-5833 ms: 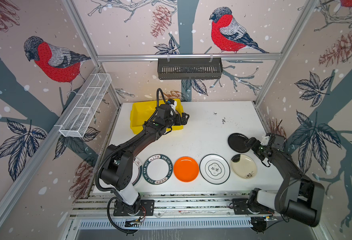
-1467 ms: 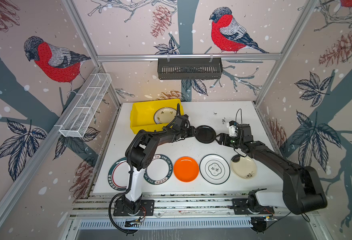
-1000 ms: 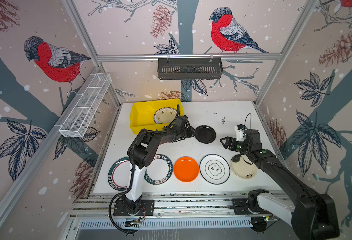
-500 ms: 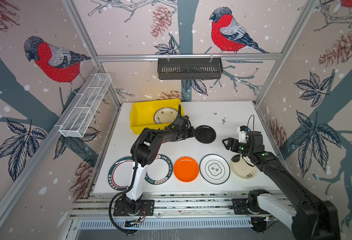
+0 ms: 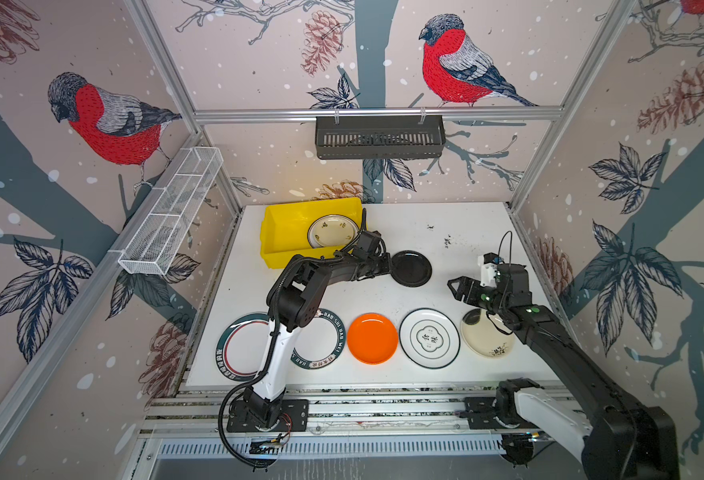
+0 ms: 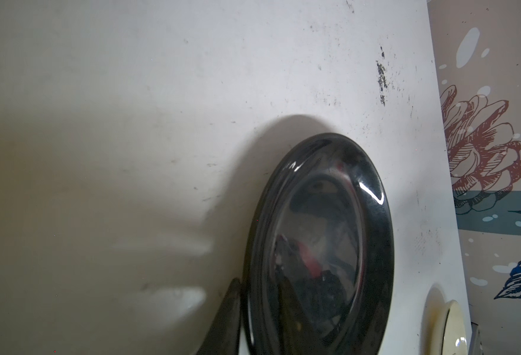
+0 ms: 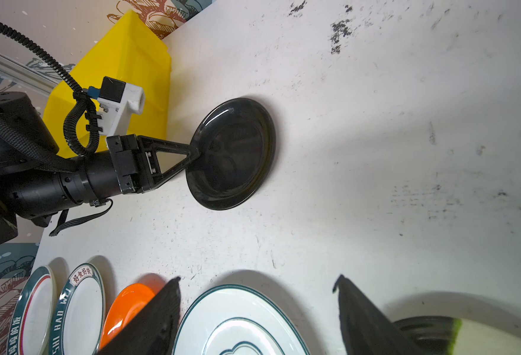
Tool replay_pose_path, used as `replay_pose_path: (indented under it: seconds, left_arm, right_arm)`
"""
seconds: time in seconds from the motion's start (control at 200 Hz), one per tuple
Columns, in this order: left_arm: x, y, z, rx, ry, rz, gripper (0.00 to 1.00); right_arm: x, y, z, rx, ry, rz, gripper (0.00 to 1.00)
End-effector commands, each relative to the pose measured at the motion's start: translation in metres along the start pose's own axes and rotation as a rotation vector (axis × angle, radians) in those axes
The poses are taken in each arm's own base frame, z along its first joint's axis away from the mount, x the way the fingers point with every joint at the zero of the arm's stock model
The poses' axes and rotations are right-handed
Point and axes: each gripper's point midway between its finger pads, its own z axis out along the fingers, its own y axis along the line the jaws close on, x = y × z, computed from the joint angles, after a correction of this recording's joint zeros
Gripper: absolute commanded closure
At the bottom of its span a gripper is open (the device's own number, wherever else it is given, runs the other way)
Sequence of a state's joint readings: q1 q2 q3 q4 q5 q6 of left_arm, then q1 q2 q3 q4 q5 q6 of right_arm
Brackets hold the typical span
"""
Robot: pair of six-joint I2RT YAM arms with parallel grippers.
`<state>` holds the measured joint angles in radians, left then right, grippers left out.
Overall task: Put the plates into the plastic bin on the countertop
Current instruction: 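Carry the black plate with the left gripper to the yellow bin while the right withdraws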
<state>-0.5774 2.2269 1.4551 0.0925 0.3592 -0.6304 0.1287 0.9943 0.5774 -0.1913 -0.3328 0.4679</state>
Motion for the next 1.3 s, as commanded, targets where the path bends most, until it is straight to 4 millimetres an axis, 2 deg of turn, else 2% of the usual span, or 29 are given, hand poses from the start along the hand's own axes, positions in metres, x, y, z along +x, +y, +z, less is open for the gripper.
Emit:
replay_pose_path:
  seconds: [0.0, 0.055, 0.22, 0.391, 0.756, 1.016, 1.162, 1.297]
  left_arm:
    - [0.002, 0.008, 0.002, -0.045, 0.007, 0.007, 0.8]
    - [0.002, 0.01, 0.003, -0.057, 0.009, 0.015, 0.85]
    - [0.003, 0.015, 0.005, -0.091, 0.022, 0.025, 0.88]
    - [0.0, 0.013, 0.004, -0.091, 0.017, 0.03, 1.0]
    - [-0.015, -0.004, -0.011, -0.063, -0.022, 0.051, 1.0]
    - [-0.045, -0.029, -0.039, 0.038, -0.074, 0.057, 1.0]
    - [-0.067, -0.029, -0.06, 0.079, -0.116, 0.039, 1.0]
    - [-0.09, -0.024, -0.087, 0.074, -0.172, 0.038, 1.0]
  right_arm:
    - [0.0, -0.002, -0.001, 0.003, -0.002, -0.007, 0.2]
    - [0.0, -0.003, -0.001, 0.006, -0.003, -0.005, 0.2]
    - [0.0, -0.005, -0.002, 0.01, -0.007, 0.0, 0.21]
    - [-0.001, -0.007, -0.004, 0.009, -0.013, 0.007, 0.21]
    - [0.002, -0.003, -0.005, -0.036, -0.01, 0.016, 0.2]
    - [0.001, 0.005, -0.006, -0.112, -0.012, 0.047, 0.2]
    - [-0.002, 0.016, -0.009, -0.193, -0.018, 0.081, 0.2]
    - [-0.004, 0.017, -0.012, -0.202, -0.037, 0.087, 0.2]
